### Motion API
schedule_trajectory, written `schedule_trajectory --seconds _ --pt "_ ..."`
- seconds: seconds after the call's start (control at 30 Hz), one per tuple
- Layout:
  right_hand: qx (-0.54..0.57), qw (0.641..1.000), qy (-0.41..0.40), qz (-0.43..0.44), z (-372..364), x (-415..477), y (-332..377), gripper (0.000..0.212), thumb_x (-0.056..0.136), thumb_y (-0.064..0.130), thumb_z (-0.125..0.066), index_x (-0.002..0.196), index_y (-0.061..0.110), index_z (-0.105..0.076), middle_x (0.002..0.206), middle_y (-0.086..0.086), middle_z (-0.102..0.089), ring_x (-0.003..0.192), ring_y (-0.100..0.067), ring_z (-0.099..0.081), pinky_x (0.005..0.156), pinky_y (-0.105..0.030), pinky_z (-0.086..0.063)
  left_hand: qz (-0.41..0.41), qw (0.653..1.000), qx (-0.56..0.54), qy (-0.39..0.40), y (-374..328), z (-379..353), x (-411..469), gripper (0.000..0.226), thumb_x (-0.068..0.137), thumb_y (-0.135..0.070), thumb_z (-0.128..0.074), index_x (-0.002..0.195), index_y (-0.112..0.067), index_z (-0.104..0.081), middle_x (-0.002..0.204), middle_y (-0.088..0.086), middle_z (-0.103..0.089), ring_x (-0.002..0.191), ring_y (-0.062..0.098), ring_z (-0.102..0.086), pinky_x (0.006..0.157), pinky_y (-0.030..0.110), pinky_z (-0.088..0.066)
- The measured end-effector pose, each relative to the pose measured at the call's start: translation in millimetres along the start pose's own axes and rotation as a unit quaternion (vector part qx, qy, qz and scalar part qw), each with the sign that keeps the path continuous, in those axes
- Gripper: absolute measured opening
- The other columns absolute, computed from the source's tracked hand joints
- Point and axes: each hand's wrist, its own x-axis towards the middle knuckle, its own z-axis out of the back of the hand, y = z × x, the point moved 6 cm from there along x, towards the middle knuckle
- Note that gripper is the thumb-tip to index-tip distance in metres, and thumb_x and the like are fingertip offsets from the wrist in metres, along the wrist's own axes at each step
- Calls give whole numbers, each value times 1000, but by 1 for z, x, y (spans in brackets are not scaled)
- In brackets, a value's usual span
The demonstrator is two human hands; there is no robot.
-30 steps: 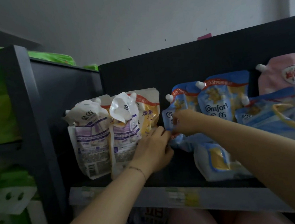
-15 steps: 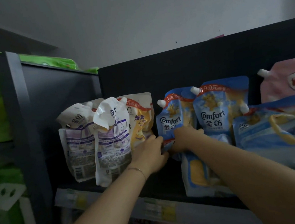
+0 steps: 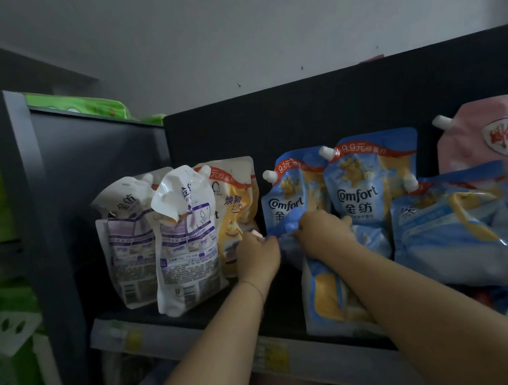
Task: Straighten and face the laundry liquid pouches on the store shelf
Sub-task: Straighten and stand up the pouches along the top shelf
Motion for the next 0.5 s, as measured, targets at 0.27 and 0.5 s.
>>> schedule_trajectory --seconds 0.27,0.5 --pt "147 966 -209 24 37 -22 -17 24 100 26 -40 90 18 -60 98 -3 -62 101 -26 -54 101 -52 -29 115 989 -90 39 4 -28 9 43 96 -19 -36 130 2 -50 135 22 -50 123 38 -48 103 40 -39" --pt "384 856 -333 92 47 -27 -27 29 101 19 -42 73 14 -46 69 1 -48 65 -15 -47 62 -28 -37 62 963 -202 168 -8 -38 -2 69 66 -40 -72 123 -4 -55 115 14 -63 105 29 -61 84 34 -50"
